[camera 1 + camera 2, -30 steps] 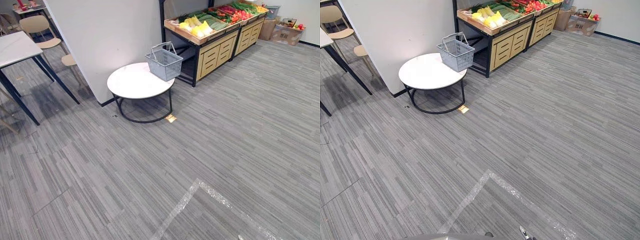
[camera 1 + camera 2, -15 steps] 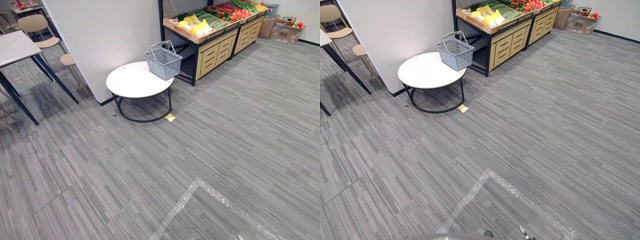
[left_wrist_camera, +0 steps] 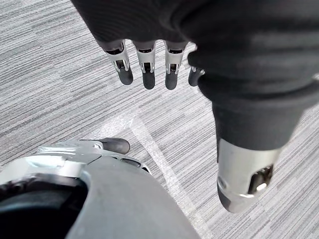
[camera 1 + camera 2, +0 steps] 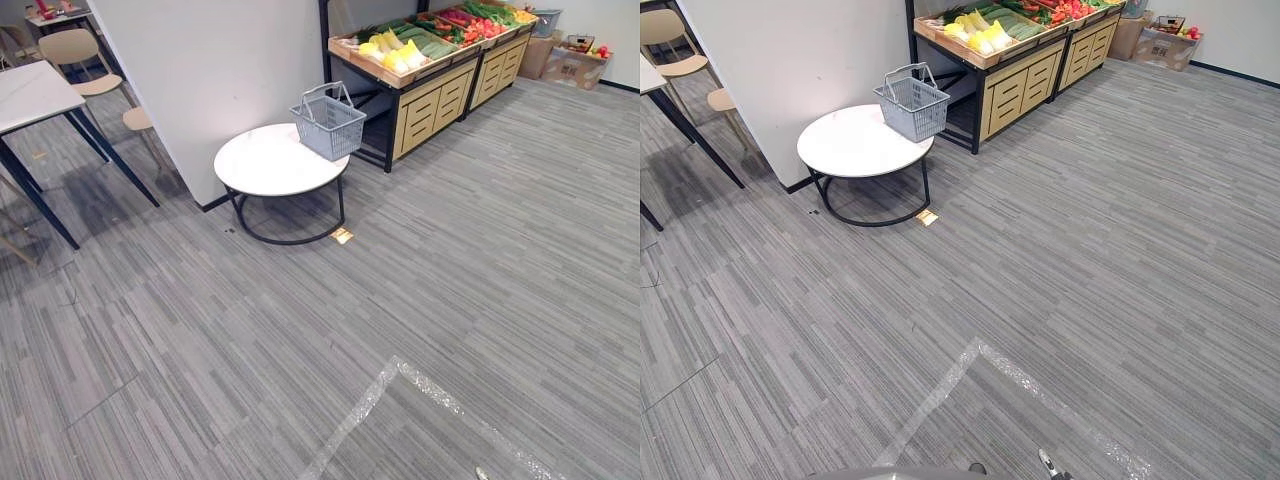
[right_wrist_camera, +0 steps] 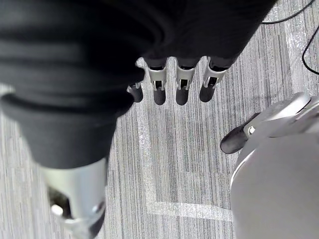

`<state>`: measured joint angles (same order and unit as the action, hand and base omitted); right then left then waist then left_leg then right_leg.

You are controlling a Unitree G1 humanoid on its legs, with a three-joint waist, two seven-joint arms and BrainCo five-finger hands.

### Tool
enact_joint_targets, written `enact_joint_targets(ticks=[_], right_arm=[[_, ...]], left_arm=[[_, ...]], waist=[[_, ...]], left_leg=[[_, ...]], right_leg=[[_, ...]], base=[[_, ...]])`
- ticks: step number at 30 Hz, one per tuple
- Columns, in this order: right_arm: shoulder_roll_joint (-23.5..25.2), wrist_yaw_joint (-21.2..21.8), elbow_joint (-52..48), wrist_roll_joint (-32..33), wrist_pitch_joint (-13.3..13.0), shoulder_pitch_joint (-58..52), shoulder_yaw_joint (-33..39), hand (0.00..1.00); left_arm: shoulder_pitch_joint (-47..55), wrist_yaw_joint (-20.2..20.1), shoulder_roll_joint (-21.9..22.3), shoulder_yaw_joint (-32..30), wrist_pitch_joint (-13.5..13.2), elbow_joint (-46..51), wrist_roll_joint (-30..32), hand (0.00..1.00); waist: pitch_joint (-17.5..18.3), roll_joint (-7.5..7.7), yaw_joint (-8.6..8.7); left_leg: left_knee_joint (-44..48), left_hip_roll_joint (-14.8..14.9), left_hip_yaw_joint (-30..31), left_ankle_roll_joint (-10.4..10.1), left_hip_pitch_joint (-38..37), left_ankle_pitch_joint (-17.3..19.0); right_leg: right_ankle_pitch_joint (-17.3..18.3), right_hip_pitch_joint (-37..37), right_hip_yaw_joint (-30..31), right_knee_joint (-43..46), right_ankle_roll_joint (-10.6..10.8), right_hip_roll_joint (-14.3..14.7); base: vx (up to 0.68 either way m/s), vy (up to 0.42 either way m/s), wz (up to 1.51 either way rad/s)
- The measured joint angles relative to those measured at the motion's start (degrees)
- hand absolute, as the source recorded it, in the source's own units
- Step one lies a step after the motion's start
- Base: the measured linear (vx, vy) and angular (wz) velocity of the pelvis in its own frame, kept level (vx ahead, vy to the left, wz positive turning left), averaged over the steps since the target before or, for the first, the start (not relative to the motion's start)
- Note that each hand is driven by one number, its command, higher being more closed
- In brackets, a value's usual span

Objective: Pick vegetable in the basket

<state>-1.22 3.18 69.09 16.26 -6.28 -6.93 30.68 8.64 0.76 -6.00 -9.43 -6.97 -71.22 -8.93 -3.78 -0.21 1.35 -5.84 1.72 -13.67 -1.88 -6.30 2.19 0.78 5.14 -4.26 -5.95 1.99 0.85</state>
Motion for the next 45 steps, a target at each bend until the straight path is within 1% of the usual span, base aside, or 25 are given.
enact_joint_targets(ticks=[14, 18, 20, 21, 22, 24, 26, 27, 28, 29, 30, 31, 32, 33, 34, 36, 37, 38, 39, 40, 41, 42, 43, 44, 45], right_arm=[[-0.1, 0.0, 1.1, 0.0, 0.0, 0.4, 0.4, 0.0], [-0.1, -0.1, 1.0, 0.0, 0.0, 1.0, 0.1, 0.0], [-0.2, -0.2, 0.6, 0.0, 0.0, 2.2, -0.3, 0.0], [-0.1, -0.2, 0.2, 0.0, -0.1, 2.8, -0.7, 0.0], [0.0, -0.2, -0.2, 0.0, 0.0, 3.1, -0.9, 0.0], [0.2, -0.3, -0.6, 0.0, 0.0, 3.4, -0.9, 0.0], [1.1, -0.3, -0.8, 0.0, -0.1, 3.4, -1.0, 0.0], [1.0, -0.3, -1.4, 0.0, -0.2, 3.2, -1.9, 0.0], [1.1, -0.3, -1.7, 0.0, -0.2, 2.9, -2.5, 0.0], [0.9, -0.3, -2.5, 0.0, -0.2, 2.5, -3.7, 0.0], [0.3, -0.2, -3.7, 0.0, -0.3, 1.8, -5.1, 0.0], [-0.6, -0.3, -4.4, 0.1, -0.3, 1.4, -7.4, 0.0], [-0.9, -0.3, -5.3, 0.1, -0.3, 1.1, -9.0, 0.0], [-0.9, -0.3, -5.5, 0.1, -0.3, 1.2, -9.2, 0.0], [-1.0, -0.2, -5.3, 0.0, -0.3, 2.2, -9.4, 0.0], [-0.7, -0.1, -5.2, 0.0, -0.2, 3.3, -10.2, 0.0], [-0.3, -0.1, -5.2, 0.0, -0.2, 3.8, -11.2, 0.0], [-0.3, -0.1, -5.5, -0.1, -0.2, 3.6, -12.3, 0.0], [-0.5, -0.2, -5.6, -0.1, -0.2, 3.6, -12.8, 0.0], [-0.6, -0.1, -5.7, -0.2, -0.3, 3.6, -13.2, 0.0], [-0.4, -0.1, -5.6, -0.4, -0.3, 3.3, -12.4, 0.0], [-0.1, -0.1, -5.2, -0.5, -0.2, 3.0, -11.6, 0.0], [0.4, 0.0, -4.8, -0.6, -0.2, 2.7, -9.7, 0.0], [1.2, 0.0, -4.7, -0.6, -0.2, 2.7, -8.9, 0.0], [2.5, 0.2, -3.8, -0.6, -0.2, 3.0, -5.7, 0.0]], left_arm=[[-0.1, 0.0, -0.1, 0.0, 0.0, 0.0, 0.0, 0.0], [-0.6, 0.1, -0.1, -0.1, 0.0, 0.1, 0.0, 0.0], [-0.7, 0.2, -0.1, -0.2, 0.0, 0.8, 0.0, 0.0], [-1.3, 0.4, -0.2, -0.7, 0.0, 0.9, 0.0, 0.0], [-1.7, 0.5, -0.4, -0.9, 0.0, 1.0, 0.0, 0.0], [-2.7, 0.8, -0.6, -2.3, 0.0, 1.4, -0.1, 0.0], [-2.4, 0.8, -0.5, -5.0, 0.1, 2.8, -2.2, 0.0], [-2.6, 0.7, 0.1, -8.0, 0.1, 4.0, -2.2, 0.0], [-2.7, 0.7, 0.6, -9.6, 0.1, 4.8, -2.2, 0.0], [-2.8, 0.6, 1.4, -11.2, 0.1, 6.2, -2.2, 0.0], [-2.8, 0.6, 2.2, -11.8, 0.1, 6.8, -2.2, 0.0], [-2.7, 0.4, 2.8, -12.4, 0.0, 7.6, -2.2, 0.0], [-2.5, 0.2, 3.0, -12.5, 0.0, 8.0, -2.2, 0.0], [-2.5, 0.1, 3.1, -12.4, 0.0, 8.0, -2.3, 0.0], [-2.6, 0.1, 3.1, -12.0, 0.0, 8.0, -2.3, 0.0], [-2.6, 0.1, 3.1, -11.0, -0.1, 8.0, -2.4, 0.0], [-2.5, 0.1, 3.1, -10.9, 0.0, 7.9, -2.4, 0.0], [-2.2, 0.2, 3.4, -10.9, -0.1, 8.0, -2.4, 0.0], [-1.9, 0.2, 3.5, -11.0, -0.2, 8.0, -2.4, 0.0], [-1.4, 0.2, 3.9, -11.1, -0.2, 7.9, -2.2, 0.0], [-0.7, 0.3, 4.1, -11.5, -0.1, 7.9, -2.3, 0.0], [-0.2, 0.2, 3.6, -11.5, -0.1, 7.8, -2.3, 0.0], [0.2, 0.2, 3.1, -11.4, -0.2, 7.3, -2.2, 0.0], [0.3, 0.3, 2.6, -11.4, -0.4, 7.2, -2.2, 0.0], [0.0, 0.2, 1.4, -10.8, -0.3, 6.2, -1.9, 0.0]], waist=[[-0.1, 0.14, 0.0], [-0.2, 0.1, -0.04], [-0.6, -0.32, -0.06], [-1.6, 0.26, -0.04], [-2.4, 0.24, -0.02], [-4.0, 1.27, -0.14], [-5.1, 2.37, -0.51], [-5.2, 2.6, -0.55], [-5.3, 2.5, -0.56], [-5.6, 2.08, -0.62], [-6.2, 1.08, -1.32], [-6.5, 0.8, -1.85], [-6.2, 0.78, -1.86], [-6.2, 0.72, -1.88], [-6.1, 0.84, -1.83], [-6.0, 0.83, -3.07], [-6.1, 0.68, -3.11], [-5.9, 0.47, -3.17], [-5.9, 0.32, -3.21], [-5.6, -0.06, -3.37], [-4.7, 0.1, -3.97], [-4.0, 0.49, -4.23], [-2.1, 1.79, -4.61], [-0.8, 2.84, -4.42], [0.7, 4.21, -3.24]], left_leg=[[0.0, 0.0, -0.1, -0.1, 0.2, 0.1], [0.0, 0.3, -0.6, -0.1, 1.5, 0.1], [0.0, 0.6, -1.6, 0.0, 2.7, 0.0], [0.1, 0.7, -1.6, 0.0, 3.3, -0.1], [0.1, 0.7, -1.6, -0.1, 3.3, -0.2], [1.0, 1.0, -1.7, -1.1, 3.2, 0.7], [12.5, 2.4, -1.9, -2.2, 6.5, 5.8], [24.0, 4.2, -3.0, -2.1, 11.4, 8.0], [31.0, 5.5, -3.2, -1.4, 14.3, 8.5], [40.4, 7.7, -3.1, -0.7, 17.8, 8.2], [47.9, 9.8, -3.0, 0.9, 20.1, 6.7], [55.6, 11.4, -2.4, 0.9, 23.0, 3.7], [59.0, 11.4, -1.4, 0.3, 25.0, 5.7], [58.8, 11.1, -1.4, -0.1, 25.9, 6.9], [55.3, 10.1, -1.9, -0.2, 27.6, 8.5], [43.5, 8.7, -3.7, -0.1, 29.0, 8.2], [34.5, 8.4, -4.7, -0.1, 29.4, 6.0], [25.5, 8.1, -4.6, -0.8, 29.4, 3.2], [21.8, 8.1, -4.5, -1.2, 29.4, 1.8], [16.6, 8.4, -4.1, -2.1, 29.8, -0.2], [15.3, 8.2, -3.0, -2.1, 30.4, -2.2], [16.5, 7.5, -3.0, -2.0, 30.2, -4.8], [17.9, 5.6, -3.4, 1.3, 30.7, -7.9], [18.6, 4.3, -4.0, 2.1, 31.2, -6.4], [19.9, 1.9, -4.5, 3.9, 30.7, -4.4]], right_leg=[[0.0, -0.2, 0.1, 0.0, 0.0, 0.0], [0.1, -2.3, 0.3, 1.1, -0.1, 0.2], [1.1, -5.3, 1.1, 4.6, -1.5, 0.4], [2.2, -7.2, 1.4, 7.2, -1.6, 0.5], [3.1, -7.9, 1.3, 8.8, -1.9, 0.5], [5.6, -9.1, 1.3, 12.5, -2.2, 0.5], [8.7, -9.2, 1.2, 15.9, -2.8, 0.1], [10.3, -8.9, 0.8, 17.3, -3.5, -0.1], [10.7, -8.7, 0.3, 17.8, -3.7, 0.0], [11.2, -7.8, 0.0, 18.6, -4.1, 0.3], [12.3, -6.6, -0.1, 19.4, -4.6, 1.0], [14.3, -4.6, 0.1, 20.3, -5.4, 1.3], [15.4, -3.0, 0.1, 20.4, -5.7, 0.9], [15.9, -2.5, 0.2, 20.4, -5.6, 0.4], [16.4, -1.7, 0.7, 20.2, -5.5, -0.5], [17.0, -1.4, 2.0, 19.6, -4.8, -2.3], [17.0, 0.1, 2.3, 18.1, -3.4, -3.1], [17.7, 2.1, 2.9, 16.3, -1.9, -3.7], [18.1, 3.1, 3.3, 15.7, -1.2, -3.8], [18.9, 4.7, 4.2, 14.0, 0.3, -4.2], [19.7, 6.6, 5.0, 12.0, 1.7, -5.5], [20.0, 7.6, 5.9, 11.5, 2.1, -6.8], [19.5, 6.2, 8.2, 14.1, 2.6, -9.0], [18.8, 4.7, 9.0, 16.3, 3.0, -10.4], [15.3, 2.1, 10.5, 21.9, 3.3, -12.2]], base=[[0.0, 0.0, 0.0], [-0.01, -0.01, -0.07], [-0.02, -0.021, -0.22], [0.0, -0.02, -0.1], [0.0, 0.0, 0.0], [0.04, -0.046, 0.06], [0.09, -0.112, 0.08], [0.07, -0.137, 0.15], [0.06, -0.123, 0.2], [0.06, -0.068, 0.07], [0.11, -0.044, 0.03], [0.18, -0.005, 0.07], [0.21, 0.006, 0.1], [0.23, 0.032, 0.07], [0.27, 0.053, -0.12], [0.38, 0.104, -0.32], [0.37, 0.121, -0.28], [0.45, 0.161, -0.16], [0.5, 0.238, -0.28], [0.63, 0.372, -0.5], [0.57, 0.373, -0.57], [0.61, 0.375, -0.63], [0.51, 0.289, -0.33], [0.8, 0.414, -0.1], [0.67, 0.359, 0.21]])
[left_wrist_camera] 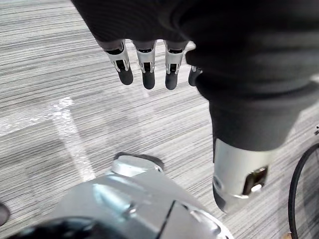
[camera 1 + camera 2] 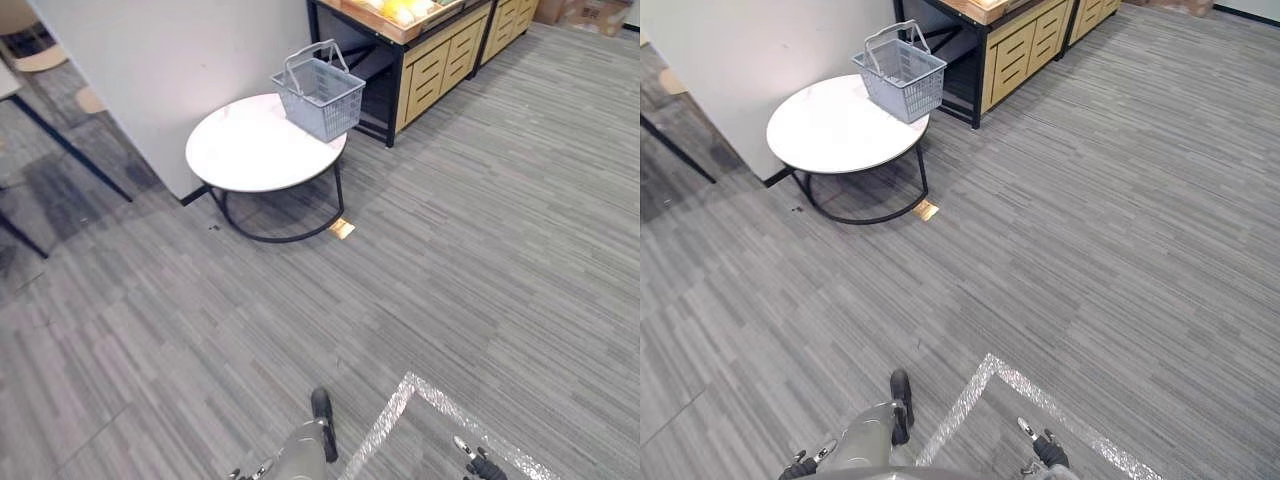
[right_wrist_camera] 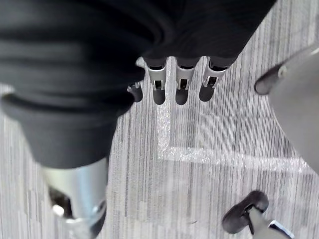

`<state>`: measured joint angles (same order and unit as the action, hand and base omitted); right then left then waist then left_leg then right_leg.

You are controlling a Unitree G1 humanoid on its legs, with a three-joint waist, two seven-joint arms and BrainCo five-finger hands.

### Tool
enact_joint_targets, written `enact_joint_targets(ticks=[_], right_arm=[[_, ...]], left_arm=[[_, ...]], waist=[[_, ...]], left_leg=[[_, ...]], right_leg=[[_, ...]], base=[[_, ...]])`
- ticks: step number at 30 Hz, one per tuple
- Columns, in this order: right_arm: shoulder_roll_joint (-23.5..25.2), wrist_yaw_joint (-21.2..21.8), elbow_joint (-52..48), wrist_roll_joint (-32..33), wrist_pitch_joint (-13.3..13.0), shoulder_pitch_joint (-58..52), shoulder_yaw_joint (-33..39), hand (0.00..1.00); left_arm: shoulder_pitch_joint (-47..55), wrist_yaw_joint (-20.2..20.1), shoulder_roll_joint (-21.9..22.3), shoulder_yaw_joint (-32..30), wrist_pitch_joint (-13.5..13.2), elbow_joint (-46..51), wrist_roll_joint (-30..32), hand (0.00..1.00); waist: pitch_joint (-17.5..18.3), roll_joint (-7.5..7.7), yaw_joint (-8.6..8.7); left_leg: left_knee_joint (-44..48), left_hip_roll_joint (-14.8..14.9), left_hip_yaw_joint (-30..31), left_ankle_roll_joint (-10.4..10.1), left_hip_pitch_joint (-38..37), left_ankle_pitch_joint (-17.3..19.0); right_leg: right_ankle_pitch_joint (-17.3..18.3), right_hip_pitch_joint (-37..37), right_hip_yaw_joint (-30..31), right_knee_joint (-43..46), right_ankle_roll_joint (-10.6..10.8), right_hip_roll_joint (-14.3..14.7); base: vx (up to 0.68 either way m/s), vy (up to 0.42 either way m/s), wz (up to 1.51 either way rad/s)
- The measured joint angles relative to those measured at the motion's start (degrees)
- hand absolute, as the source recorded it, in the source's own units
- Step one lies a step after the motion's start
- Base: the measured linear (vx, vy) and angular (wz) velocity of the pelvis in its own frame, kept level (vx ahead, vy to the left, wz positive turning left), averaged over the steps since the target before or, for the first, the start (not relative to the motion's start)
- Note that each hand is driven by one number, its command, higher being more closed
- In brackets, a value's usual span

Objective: Pick vegetable in the basket

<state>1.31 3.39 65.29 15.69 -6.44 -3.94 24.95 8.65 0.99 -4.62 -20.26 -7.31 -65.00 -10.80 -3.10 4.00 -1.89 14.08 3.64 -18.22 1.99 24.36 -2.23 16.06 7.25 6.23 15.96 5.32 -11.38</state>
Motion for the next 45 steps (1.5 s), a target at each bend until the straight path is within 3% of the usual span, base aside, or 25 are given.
enact_joint_targets(ticks=[1, 2, 3, 4, 6, 9, 11, 15, 17, 18, 19, 20, 21, 23, 24, 25, 27, 29, 33, 35, 38, 39, 40, 42, 45], right_arm=[[0.1, 0.4, 0.6, 0.0, 0.0, 0.1, 1.3, 0.0], [0.0, 0.8, 1.2, 0.0, 0.1, -0.1, 3.6, 0.0], [-0.3, 0.8, 1.2, 0.0, 0.0, -0.3, 4.3, 0.0], [-0.4, 0.8, 1.0, 0.0, 0.0, -0.3, 4.2, 0.0], [-0.4, 0.9, 0.9, 0.0, -0.1, -0.2, 3.5, 0.0], [-0.8, 0.9, -0.5, 0.1, -0.4, -0.3, 2.5, 0.0], [-0.8, 0.9, -1.7, 0.3, -1.1, -0.3, 1.9, 0.0], [-1.0, 0.8, -3.2, 0.7, -1.8, -0.8, 1.1, 0.0], [-2.3, 0.7, -3.7, 0.7, -1.8, -0.9, 0.0, 0.0], [-2.6, 0.6, -3.7, 0.6, -1.8, -1.1, -0.7, 0.0], [-2.9, 0.6, -3.6, 0.6, -1.6, -1.6, -0.9, 0.0], [-3.9, 0.6, -3.7, 0.5, -1.5, -2.3, -1.5, 0.0], [-4.4, 0.7, -3.7, 0.5, -1.5, -2.3, -2.3, 0.0], [-4.7, 0.7, -3.8, 0.4, -1.5, -2.2, -3.0, 0.0], [-4.8, 0.8, -4.1, 0.4, -1.4, -1.9, -3.0, 0.0], [-4.8, 0.8, -4.1, 0.4, -1.3, -2.0, -3.0, 0.0], [-4.8, 0.9, -4.6, 0.3, -1.4, -1.9, -3.3, 0.0], [-4.7, 0.9, -5.6, 0.4, -1.3, -1.3, -4.7, 0.0], [-4.0, 0.9, -5.5, 0.5, -1.3, -0.8, -6.9, 0.0], [-3.8, 0.8, -5.6, 0.5, -1.2, -0.7, -6.8, 0.0], [-3.4, 0.8, -6.0, 0.5, -1.2, -1.2, -7.1, 0.0], [-3.5, 0.8, -5.9, 0.5, -1.3, -1.1, -7.6, 0.0], [-3.3, 0.7, -5.6, 0.5, -1.2, -0.8, -7.8, 0.0], [-2.0, 0.9, -5.2, 0.3, -1.3, -0.6, -9.4, 0.0], [-0.1, 0.9, -3.8, 0.1, -1.3, -0.6, -7.3, 0.0]], left_arm=[[-0.3, 0.0, -0.4, 0.4, 0.1, -0.7, 0.0, 0.0], [-0.6, 0.1, -0.7, 0.9, 0.4, -1.5, 0.1, 0.0], [-0.5, 0.2, -1.1, 2.6, 0.3, -1.3, 0.1, 0.0], [-0.5, 0.3, -1.5, 3.7, 0.3, -1.4, 0.1, 0.0], [-0.7, 0.3, -2.7, 6.9, 0.4, -1.5, 0.2, 0.0], [-2.6, 0.3, -2.1, 8.3, 0.3, -1.6, -0.2, 0.0], [-4.4, 0.4, -1.3, 7.5, 0.3, -1.7, -0.3, 0.0], [-7.6, 0.5, 3.6, 3.0, 0.0, -0.7, -0.4, 0.0], [-9.2, 0.5, 6.3, 0.6, 0.0, -0.7, -0.3, 0.0], [-9.6, 0.5, 6.9, -0.3, 0.0, -0.9, -0.3, 0.0], [-10.5, 0.5, 7.8, -1.2, 0.0, -1.3, -0.3, 0.0], [-11.1, 0.4, 8.9, -2.2, 0.0, -2.4, -0.3, 0.0], [-11.8, -0.3, 8.9, -1.4, 0.3, -3.3, -0.1, 0.0], [-11.4, -0.2, 9.2, -2.3, 0.2, -2.7, -0.1, 0.0], [-11.3, -0.2, 9.1, -2.8, 0.3, -2.2, -0.2, 0.0], [-11.3, -0.3, 9.1, -3.1, 0.3, -1.8, -0.2, 0.0], [-11.2, -0.5, 9.2, -5.0, 0.4, -0.4, -0.2, 0.0], [-10.9, -0.6, 9.0, -5.9, 0.3, 0.2, -0.4, 0.0], [-10.5, -0.8, 8.5, -4.3, -0.1, 2.3, -0.4, 0.0], [-10.1, -0.7, 7.8, -3.3, -0.2, 2.9, -0.4, 0.0], [-9.3, -0.1, 7.4, -2.1, -0.5, 3.3, -0.4, 0.0], [-8.2, 0.0, 7.3, -2.1, -1.0, 3.6, -0.4, 0.0], [-8.0, 0.0, 6.9, -2.2, -0.9, 3.4, -0.4, 0.0], [-7.3, 0.1, 5.0, -2.1, -1.0, 3.0, -0.4, 0.0], [-6.0, 0.4, 2.7, -2.3, -0.8, -0.1, -0.7, 0.0]], waist=[[0.1, 0.08, 0.38], [0.1, 0.18, 0.45], [0.1, 0.09, 0.43], [0.1, 0.06, 0.53], [-0.3, -0.32, 1.91], [-1.4, -1.8, 3.42], [-2.8, -1.44, 3.37], [-3.0, -2.7, 3.35], [-4.2, -4.64, 3.24], [-4.3, -4.69, 3.42], [-4.6, -4.85, 3.31], [-5.0, -5.96, 3.47], [-5.3, -6.32, 3.24], [-5.3, -6.54, 3.22], [-5.2, -6.8, 3.65], [-5.3, -6.91, 3.64], [-5.4, -7.04, 3.23], [-5.9, -7.31, 2.65], [-5.9, -7.06, 1.46], [-5.9, -6.86, 0.97], [-5.9, -6.71, 0.35], [-5.7, -6.98, 0.03], [-5.3, -6.15, -0.03], [-3.6, -3.07, 0.28], [-1.3, -0.1, 0.19]], left_leg=[[0.4, -0.7, 0.0, 0.3, -1.1, 1.3], [-0.1, -2.0, 0.0, 0.8, -4.6, 3.7], [-1.6, -2.7, -0.3, 1.3, -9.0, 5.8], [-2.3, -3.0, -0.5, 1.5, -11.0, 6.4], [-4.1, -4.0, -0.1, 2.1, -16.3, 7.2], [-10.4, -4.3, -0.4, 1.8, -28.0, 9.7], [-13.0, -5.0, -1.4, 1.2, -33.0, 10.5], [-12.7, -2.8, -1.2, -2.0, -36.9, 15.8], [-12.8, 0.4, -0.3, -5.3, -39.4, 18.7], [-12.8, 1.0, 0.2, -6.0, -39.8, 19.5], [-12.7, 1.9, 1.2, -6.7, -41.0, 21.0], [-12.6, 4.2, 2.4, -4.1, -42.9, 22.9], [-10.7, 5.1, 3.4, -4.3, -43.7, 20.2], [-5.2, 7.5, 5.5, -5.3, -43.3, 16.3], [3.0, 9.5, 7.6, -5.9, -40.6, 13.6], [11.3, 10.8, 9.7, -6.3, -37.1, 10.3], [28.9, 13.1, 13.6, -7.8, -28.6, -1.9], [45.8, 15.5, 11.2, -7.7, -20.3, -1.9], [47.7, 14.4, 2.6, -6.4, -11.2, 6.0], [35.6, 13.2, -5.0, -5.7, -7.6, 9.0], [11.6, 8.9, -10.1, -3.6, -8.1, 6.8], [2.2, 7.1, -9.2, -1.4, -8.5, 2.2], [2.4, 6.0, -9.2, 1.3, -8.6, 1.0], [2.1, 2.7, -9.7, 1.3, -8.3, 4.1], [1.0, -1.5, -9.2, 3.2, -11.0, 6.9]], right_leg=[[-2.2, -0.4, 0.3, 2.9, -0.3, -0.2], [-7.9, -2.2, 1.1, 10.9, 0.0, -0.4], [-16.6, -5.6, 1.7, 20.8, 2.8, -0.3], [-19.1, -7.6, 1.7, 26.4, 4.3, -0.3], [-19.3, -13.9, -1.1, 41.5, 5.3, -1.0], [-14.4, -24.4, -8.4, 52.2, -0.5, -2.2], [-9.2, -28.1, -12.3, 47.7, -1.5, -3.1], [-8.8, -30.5, -16.9, 18.3, -2.2, -0.5], [-13.6, -30.2, -15.7, -0.1, -1.1, 1.8], [-14.7, -29.8, -14.8, -3.6, -0.4, 1.8], [-18.8, -29.9, -14.7, -4.2, 0.7, 1.7], [-20.1, -30.8, -15.5, 2.3, -0.6, 2.5], [-13.7, -32.5, -15.9, 10.1, -2.2, 2.8], [-8.9, -31.2, -17.4, 15.1, -4.5, 3.3], [-6.3, -28.6, -19.0, 15.8, -5.1, 3.5], [-4.6, -26.3, -20.1, 15.4, -5.5, 3.8], [-2.4, -21.2, -21.5, 13.3, -6.3, 4.5], [-1.2, -14.4, -21.1, 9.2, -6.5, 5.7], [-0.4, -2.8, -21.6, 0.6, -4.4, 4.0], [-0.2, 2.0, -22.9, -2.8, -2.5, 1.9], [1.2, 7.7, -24.7, -6.0, -0.3, 0.1], [3.2, 9.8, -24.2, -6.4, 0.6, 0.2], [3.6, 10.3, -23.1, -6.4, 0.3, -0.2], [-0.7, 8.6, -17.4, -5.2, -2.9, -2.4], [-8.6, 6.2, -10.6, 1.9, -0.6, -4.7]], base=[[0.81, 0.407, 0.22], [0.64, 0.316, 0.07], [0.61, 0.297, -0.04], [0.53, 0.254, -0.04], [0.4, 0.17, 0.09], [0.41, 0.101, -0.17], [0.29, -0.016, -0.2], [0.34, -0.17, -0.06], [0.49, -0.237, 0.08], [0.52, -0.273, 0.33], [0.58, -0.308, 0.49], [0.74, -0.382, 0.53], [0.63, -0.341, 0.35], [0.62, -0.386, 0.21], [0.72, -0.427, 0.38], [0.58, -0.314, 0.42], [0.45, -0.197, 0.21], [0.51, -0.116, -0.12], [0.43, 0.006, 0.02], [0.41, 0.115, 0.14], [0.49, 0.221, 0.12], [0.52, 0.302, 0.04], [0.61, 0.354, 0.12], [0.52, 0.31, 0.27], [0.55, 0.303, 0.32]])
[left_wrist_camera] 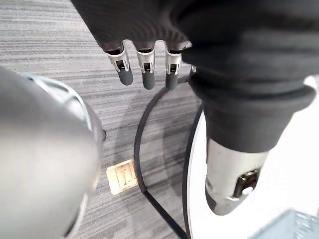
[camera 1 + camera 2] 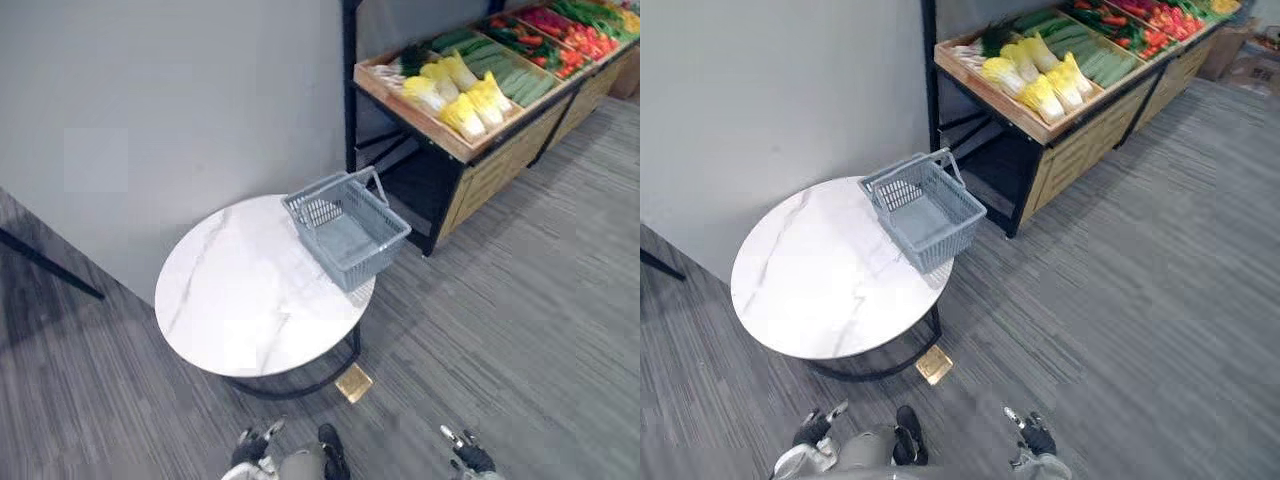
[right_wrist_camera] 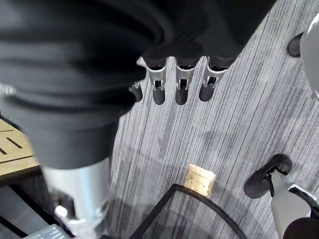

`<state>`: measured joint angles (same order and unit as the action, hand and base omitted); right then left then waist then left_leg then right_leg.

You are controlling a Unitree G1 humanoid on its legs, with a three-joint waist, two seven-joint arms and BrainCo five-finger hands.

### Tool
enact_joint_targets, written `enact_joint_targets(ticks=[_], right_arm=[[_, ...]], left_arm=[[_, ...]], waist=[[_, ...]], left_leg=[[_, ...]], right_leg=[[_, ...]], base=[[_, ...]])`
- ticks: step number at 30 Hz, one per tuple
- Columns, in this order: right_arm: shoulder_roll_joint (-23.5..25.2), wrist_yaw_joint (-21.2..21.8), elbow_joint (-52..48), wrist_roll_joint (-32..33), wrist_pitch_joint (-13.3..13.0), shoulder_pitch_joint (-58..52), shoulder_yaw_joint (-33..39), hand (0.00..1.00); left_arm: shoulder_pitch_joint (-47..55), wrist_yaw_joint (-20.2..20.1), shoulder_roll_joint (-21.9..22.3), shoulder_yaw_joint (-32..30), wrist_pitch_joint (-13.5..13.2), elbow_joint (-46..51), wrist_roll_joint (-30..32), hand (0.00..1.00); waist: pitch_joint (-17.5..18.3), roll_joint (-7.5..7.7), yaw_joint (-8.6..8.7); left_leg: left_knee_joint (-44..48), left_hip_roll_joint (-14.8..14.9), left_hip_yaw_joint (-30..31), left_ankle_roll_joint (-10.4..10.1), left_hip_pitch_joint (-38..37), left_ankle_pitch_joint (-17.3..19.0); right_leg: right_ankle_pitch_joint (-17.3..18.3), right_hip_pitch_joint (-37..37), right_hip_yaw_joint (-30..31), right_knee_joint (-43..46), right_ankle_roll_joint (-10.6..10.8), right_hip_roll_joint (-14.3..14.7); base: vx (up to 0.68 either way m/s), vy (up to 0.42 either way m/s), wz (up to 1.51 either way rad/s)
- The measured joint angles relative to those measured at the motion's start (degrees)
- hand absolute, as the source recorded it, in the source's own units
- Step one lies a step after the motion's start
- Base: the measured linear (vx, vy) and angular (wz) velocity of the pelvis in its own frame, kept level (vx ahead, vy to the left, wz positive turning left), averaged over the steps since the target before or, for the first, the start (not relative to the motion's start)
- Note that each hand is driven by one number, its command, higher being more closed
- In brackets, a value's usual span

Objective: Pick vegetable in the basket

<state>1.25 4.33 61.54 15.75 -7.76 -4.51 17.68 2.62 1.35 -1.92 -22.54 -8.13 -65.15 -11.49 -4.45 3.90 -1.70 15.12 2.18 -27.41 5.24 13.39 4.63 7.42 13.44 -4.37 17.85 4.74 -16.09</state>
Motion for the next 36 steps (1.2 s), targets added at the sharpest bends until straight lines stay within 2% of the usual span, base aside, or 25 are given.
enact_joint_targets(ticks=[2, 3, 4, 5, 6, 7, 8, 9, 10, 11, 12, 14, 15, 16, 17, 18, 19, 20, 21, 26, 29, 33, 35, 36], right_arm=[[-0.6, 0.0, 1.4, 0.0, 0.0, -0.1, 0.6, 0.0], [-0.7, 0.0, 2.3, 0.0, 0.0, -0.1, 0.5, 0.0], [-0.9, 0.0, 2.3, 0.0, -0.1, -0.3, 0.4, 0.0], [-1.2, 0.0, 2.1, 0.1, -0.2, -0.7, 0.0, 0.0], [-1.6, 0.0, 1.6, 0.1, -0.5, -0.8, -0.3, 0.0], [-1.6, 0.0, 1.3, 0.1, -0.6, -0.6, -0.2, 0.0], [-1.6, 0.0, 1.1, 0.2, -0.7, -0.5, 0.3, 0.0], [-1.7, 0.0, 0.6, 0.1, -0.8, -0.7, 0.7, 0.0], [-1.7, 0.0, 0.2, 0.2, -0.9, -0.8, 0.8, 0.0], [-1.7, 0.0, -0.3, 0.4, -1.0, -1.0, 1.0, 0.0], [-1.7, 0.0, -0.4, 0.5, -1.0, -1.0, 1.0, 0.0], [-1.4, 0.0, -0.4, 0.6, -1.1, -0.9, 0.9, 0.0], [-1.4, -0.1, -0.4, 0.7, -1.2, -1.0, 0.3, 0.0], [-1.5, -0.1, -0.4, 0.9, -1.2, -1.3, -0.1, 0.0], [-1.5, 0.0, -0.3, 1.2, -1.2, -1.6, -0.3, 0.0], [-3.2, -0.1, -0.2, 1.2, -1.3, -1.5, -0.8, 0.0], [-3.9, -0.1, -0.2, 1.4, -1.4, -1.3, -1.0, 0.0], [-4.1, -0.1, -0.2, 1.6, -1.4, -1.2, -1.5, 0.0], [-4.3, -0.1, -0.1, 2.3, -1.5, -0.8, -3.0, 0.0], [-4.5, 0.0, 0.7, 2.3, -1.5, -0.4, -4.7, 0.0], [-4.7, -0.3, 0.8, 2.2, -1.4, 0.0, -4.1, 0.0], [-5.5, -2.4, 2.4, -2.4, -0.1, -0.2, 1.9, 0.0], [-9.2, -4.6, 2.1, -9.7, 0.0, -0.2, 4.8, 0.0], [-10.6, -5.0, 1.9, -11.3, 0.1, -0.2, 5.2, 0.0]], left_arm=[[-0.1, 0.2, -0.7, 2.2, 0.3, -1.1, -0.2, 0.0], [0.0, 0.3, -1.3, 3.7, 0.7, -1.7, -0.3, 0.0], [0.0, 0.3, -1.5, 4.5, 0.9, -2.1, -0.6, 0.0], [0.1, 0.3, -1.6, 5.9, 1.2, -2.8, -0.9, 0.0], [0.0, 0.4, -1.9, 6.6, 1.2, -3.4, -1.1, 0.0], [0.0, 0.4, -1.9, 6.8, 1.2, -3.4, -1.2, 0.0], [0.0, 0.4, -1.8, 7.0, 1.2, -3.5, -1.2, 0.0], [0.0, 0.4, -1.6, 6.5, 1.1, -3.7, -1.3, 0.0], [0.0, 0.5, -1.4, 6.0, 1.1, -3.6, -1.4, 0.0], [0.0, 0.7, -0.8, 4.2, 1.1, -3.1, -1.5, 0.0], [0.2, 0.7, -0.5, 3.4, 1.1, -2.9, -1.6, 0.0], [1.3, 0.7, 0.2, 0.4, 0.6, -2.4, -1.9, 0.0], [1.6, 0.8, 0.7, -1.5, 0.5, -1.9, -3.2, 0.0], [1.7, 0.8, 1.0, -2.6, 0.3, -1.7, -3.5, 0.0], [2.0, 0.7, 1.5, -3.7, -0.1, -1.5, -3.5, 0.0], [2.3, 0.6, 2.8, -4.8, -0.1, -1.5, -3.4, 0.0], [2.1, 0.6, 4.0, -4.9, -0.1, -1.5, -3.4, 0.0], [2.1, 0.6, 4.3, -4.9, -0.2, -1.3, -3.4, 0.0], [2.2, 0.5, 4.6, -5.0, -0.1, -0.9, -3.4, 0.0], [2.2, 0.3, 4.6, -5.8, -0.1, -0.7, -3.5, 0.0], [2.3, 0.4, 4.5, -4.5, -0.1, -0.5, -3.5, 0.0], [2.5, 0.7, 3.9, -2.5, 0.0, -0.4, -3.0, 0.0], [2.5, 1.1, 3.7, -2.0, -0.1, -0.3, 0.1, 0.0], [2.5, 1.2, 3.5, -1.8, -0.1, -0.3, 1.1, 0.0]], waist=[[-0.1, -0.11, 0.25], [-0.4, -0.53, 0.28], [-0.4, -0.54, 0.37], [-0.5, -0.6, 1.38], [-0.5, -0.69, 2.16], [-0.6, -0.79, 2.36], [-0.7, -0.88, 3.07], [-0.7, -0.91, 3.12], [-0.8, -1.02, 3.1], [-1.1, -1.37, 3.02], [-1.1, -1.45, 2.9], [-1.1, -1.38, 2.47], [-1.1, -1.38, 1.72], [-1.1, -1.26, 1.22], [-1.1, -1.0, 1.22], [-1.1, -3.22, 1.34], [-1.4, -4.17, 1.39], [-1.5, -4.41, 1.41], [-1.4, -4.67, 1.24], [-1.5, -4.48, 1.36], [-1.5, -4.63, 1.41], [-1.5, -4.94, 1.49], [-1.3, -5.28, 1.82], [-1.3, -5.45, 1.92]], left_leg=[[-2.7, -1.7, 1.4, -0.6, -5.0, 2.3], [-4.1, -2.3, 1.9, -1.0, -9.1, 3.3], [-5.1, -2.7, 2.4, -1.1, -11.3, 3.6], [-7.2, -3.3, 3.1, -1.2, -15.8, 3.6], [-9.1, -3.7, 3.4, -1.2, -19.0, 3.6], [-9.8, -3.8, 3.7, -1.3, -20.5, 3.5], [-10.9, -3.8, 5.0, -1.5, -22.7, 3.4], [-11.3, -3.6, 6.1, -2.1, -24.0, 3.6], [-11.4, -3.4, 6.5, -2.6, -24.7, 3.9], [-11.9, -2.8, 6.9, -4.0, -25.8, 4.7], [-12.2, -2.5, 7.3, -4.5, -26.2, 5.1], [-12.7, -1.2, 8.4, -6.8, -26.7, 6.2], [-12.2, 0.0, 9.6, -8.5, -26.5, 7.1], [-11.5, 1.0, 10.3, -10.1, -26.4, 8.0], [-10.9, 2.6, 11.3, -11.5, -26.5, 8.5], [-11.1, 5.5, 12.1, -13.0, -26.4, 7.7], [-11.6, 6.8, 11.9, -13.8, -26.4, 5.8], [-12.5, 7.4, 11.8, -14.5, -26.5, 4.3], [-14.1, 8.7, 12.1, -15.1, -26.4, 0.3], [-14.1, 10.8, 11.7, -13.8, -23.9, -8.2], [-15.4, 10.8, 6.1, -12.5, -22.9, -11.8], [-18.1, 11.1, 4.3, -12.2, -22.2, -12.4], [-18.8, 11.0, 3.4, -12.8, -21.3, -11.5], [-19.1, 11.0, 2.7, -13.0, -21.1, -11.0]], right_leg=[[-8.6, -5.4, 3.5, 16.2, 5.9, -0.4], [-10.2, -11.1, 5.4, 30.4, 8.3, 0.2], [-10.2, -13.3, 5.4, 36.2, 8.5, 0.1], [-9.4, -17.4, 3.4, 44.6, 7.1, 0.0], [-7.6, -21.1, 1.5, 48.5, 4.2, -0.2], [-5.8, -22.8, 0.2, 48.6, 3.2, -0.3], [-1.3, -24.9, -2.8, 45.4, 1.9, -0.9], [1.3, -26.2, -5.3, 39.5, 0.5, -1.5], [1.8, -26.4, -6.2, 35.9, -0.1, -1.7], [2.1, -26.7, -6.6, 27.2, -0.6, -1.7], [2.0, -26.7, -6.4, 22.5, -0.6, -1.7], [0.7, -26.1, -3.0, 6.2, 0.2, -1.3], [-1.6, -26.0, 0.7, -0.4, 0.1, -0.6], [-4.7, -25.7, 3.0, -2.9, 1.6, 0.0], [-7.5, -24.9, 2.8, -2.6, 5.5, 1.1], [-5.7, -24.3, -0.9, -1.6, 3.8, 3.0], [-4.3, -24.3, -2.6, -0.2, 2.9, 3.7], [-3.4, -24.3, -3.5, 0.7, 2.4, 4.0], [-2.2, -23.8, -6.1, 1.3, 1.0, 4.5], [-1.1, -17.9, -13.9, -2.1, -0.8, 5.0], [-0.9, -16.7, -17.2, -4.4, -1.1, 4.7], [-0.5, -16.2, -19.6, -6.2, -0.8, 5.4], [-1.2, -16.3, -18.8, -7.9, 0.1, 6.0], [-1.5, -16.5, -18.5, -8.0, 0.4, 6.1]], base=[[0.5, 0.223, 0.31], [0.45, 0.185, 0.17], [0.41, 0.145, 0.17], [0.48, 0.142, 0.22], [0.47, 0.126, 0.25], [0.44, 0.075, 0.38], [0.33, -0.007, 0.54], [0.32, -0.038, 0.62], [0.3, -0.091, 0.62], [0.22, -0.106, 0.46], [0.27, -0.184, 0.54], [0.29, -0.328, 0.43], [0.27, -0.386, 0.3], [0.3, -0.446, 0.35], [0.31, -0.462, 0.5], [0.38, -0.518, 0.63], [0.3, -0.403, 0.6], [0.26, -0.373, 0.7], [0.17, -0.296, 0.62], [0.13, -0.297, 0.77], [-0.03, -0.13, 0.61], [-0.07, -0.021, 0.37], [-0.06, 0.064, 0.17], [-0.06, 0.128, 0.1]])
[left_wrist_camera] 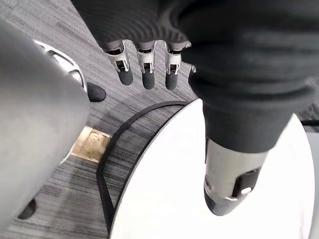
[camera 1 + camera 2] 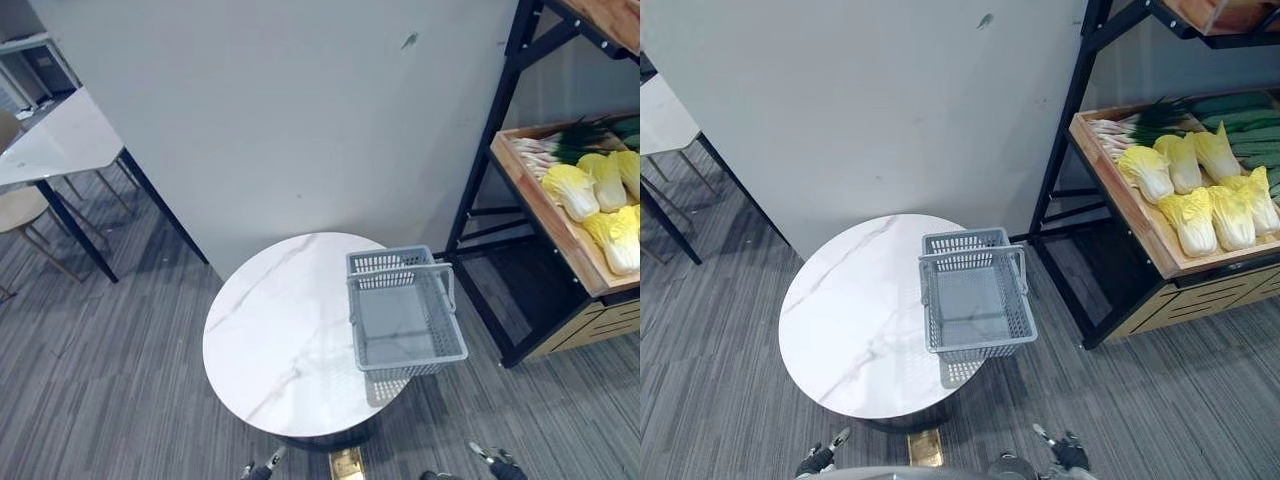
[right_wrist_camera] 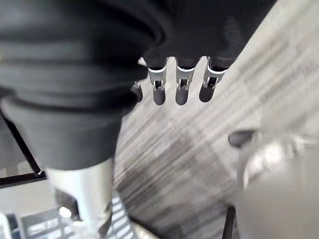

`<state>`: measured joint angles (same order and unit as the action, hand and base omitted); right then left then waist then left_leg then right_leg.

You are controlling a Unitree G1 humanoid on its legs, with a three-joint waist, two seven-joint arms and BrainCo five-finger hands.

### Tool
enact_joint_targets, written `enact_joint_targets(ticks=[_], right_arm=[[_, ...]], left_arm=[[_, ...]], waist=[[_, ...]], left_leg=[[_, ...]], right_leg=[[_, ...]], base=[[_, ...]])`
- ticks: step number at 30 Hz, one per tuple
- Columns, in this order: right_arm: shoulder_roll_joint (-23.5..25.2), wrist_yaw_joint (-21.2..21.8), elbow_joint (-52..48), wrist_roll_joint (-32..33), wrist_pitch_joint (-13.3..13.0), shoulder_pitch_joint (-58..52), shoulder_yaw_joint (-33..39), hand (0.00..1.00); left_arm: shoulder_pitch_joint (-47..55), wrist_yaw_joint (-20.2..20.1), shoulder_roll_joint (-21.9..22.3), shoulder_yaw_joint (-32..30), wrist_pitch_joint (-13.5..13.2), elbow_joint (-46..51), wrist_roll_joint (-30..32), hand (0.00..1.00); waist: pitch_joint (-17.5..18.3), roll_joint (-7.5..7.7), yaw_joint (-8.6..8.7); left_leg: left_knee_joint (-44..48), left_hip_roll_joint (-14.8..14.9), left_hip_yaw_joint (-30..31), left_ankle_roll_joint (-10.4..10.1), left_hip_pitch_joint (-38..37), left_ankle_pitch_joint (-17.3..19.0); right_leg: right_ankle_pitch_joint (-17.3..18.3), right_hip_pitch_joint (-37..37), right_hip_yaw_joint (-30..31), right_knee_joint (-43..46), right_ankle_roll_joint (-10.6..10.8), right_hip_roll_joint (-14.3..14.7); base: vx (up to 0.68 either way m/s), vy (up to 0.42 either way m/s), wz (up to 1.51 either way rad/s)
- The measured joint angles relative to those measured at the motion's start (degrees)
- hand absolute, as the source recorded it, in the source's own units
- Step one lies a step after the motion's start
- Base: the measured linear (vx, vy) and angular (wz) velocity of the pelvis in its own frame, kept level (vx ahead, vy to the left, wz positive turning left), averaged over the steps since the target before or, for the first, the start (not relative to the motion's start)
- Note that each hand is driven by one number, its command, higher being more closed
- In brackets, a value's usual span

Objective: Pick vegetable in the basket

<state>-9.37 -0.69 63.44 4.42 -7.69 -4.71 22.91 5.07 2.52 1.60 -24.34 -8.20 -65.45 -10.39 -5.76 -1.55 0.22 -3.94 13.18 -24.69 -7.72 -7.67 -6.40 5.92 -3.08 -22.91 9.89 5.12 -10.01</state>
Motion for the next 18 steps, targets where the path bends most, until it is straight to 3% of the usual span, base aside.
enact_joint_targets(ticks=[3, 8, 10, 11, 13, 18], right_arm=[[-7.6, -1.3, -6.9, -5.1, 0.1, 1.2, 1.6, 0.0], [-14.4, -6.3, -34.7, -14.7, -0.2, 3.8, 4.0, 0.0], [-15.6, -7.1, -38.8, -16.7, -0.2, 3.8, 4.1, 0.0], [-17.7, -8.1, -44.2, -21.2, -0.2, 4.9, 4.0, 0.0], [-20.2, -9.0, -47.0, -24.9, -0.3, 7.7, 2.9, 0.0], [-29.9, -8.9, -49.3, -31.7, -1.1, 15.8, -7.7, 0.0]], left_arm=[[0.2, 0.0, -0.5, 2.1, 0.0, -0.1, 2.3, 0.0], [0.8, 0.0, -2.0, 7.2, -0.1, 0.7, 2.6, 0.0], [0.9, 0.0, -2.0, 7.9, -0.1, 0.9, 2.6, 0.0], [1.0, 0.0, -2.0, 8.9, -0.2, 1.1, 2.6, 0.0], [1.0, 0.0, -2.0, 9.5, -0.4, 1.2, 2.6, 0.0], [0.5, 0.0, -2.4, 11.1, -0.6, 2.4, 2.6, 0.0]], waist=[[0.2, -1.17, 0.92], [0.2, -1.27, 1.3], [0.2, -1.32, 1.28], [0.2, -1.75, 1.29], [0.1, -2.1, 1.31], [-2.1, -2.49, 1.36]], left_leg=[[-0.3, 0.1, -3.0, -0.5, 1.6, 4.4], [0.2, -1.6, -6.3, -0.1, 3.7, 5.7], [0.2, -1.7, -6.3, -0.2, 4.1, 5.7], [0.2, -1.7, -6.0, -0.1, 4.8, 5.7], [0.3, -1.8, -5.7, -0.1, 5.7, 5.6], [0.5, -2.4, -1.3, -0.2, 8.5, 5.4]], right_leg=[[-2.0, -2.8, 1.3, 0.0, 0.4, 0.1], [-6.4, -5.1, 4.8, -4.1, 0.8, -0.3], [-6.4, -5.6, 5.0, -4.1, 0.8, -0.3], [-6.8, -6.2, 4.9, -4.0, 0.8, -0.3], [-7.1, -7.2, 5.1, -3.8, 0.6, -0.1], [-7.5, -8.8, 4.4, -3.6, 0.1, 0.0]], base=[[-0.05, 0.159, -0.18], [-0.01, 0.078, -0.34], [0.04, 0.01, -0.02], [0.05, -0.014, 0.01], [0.05, -0.016, 0.01], [0.05, -0.02, 0.14]])
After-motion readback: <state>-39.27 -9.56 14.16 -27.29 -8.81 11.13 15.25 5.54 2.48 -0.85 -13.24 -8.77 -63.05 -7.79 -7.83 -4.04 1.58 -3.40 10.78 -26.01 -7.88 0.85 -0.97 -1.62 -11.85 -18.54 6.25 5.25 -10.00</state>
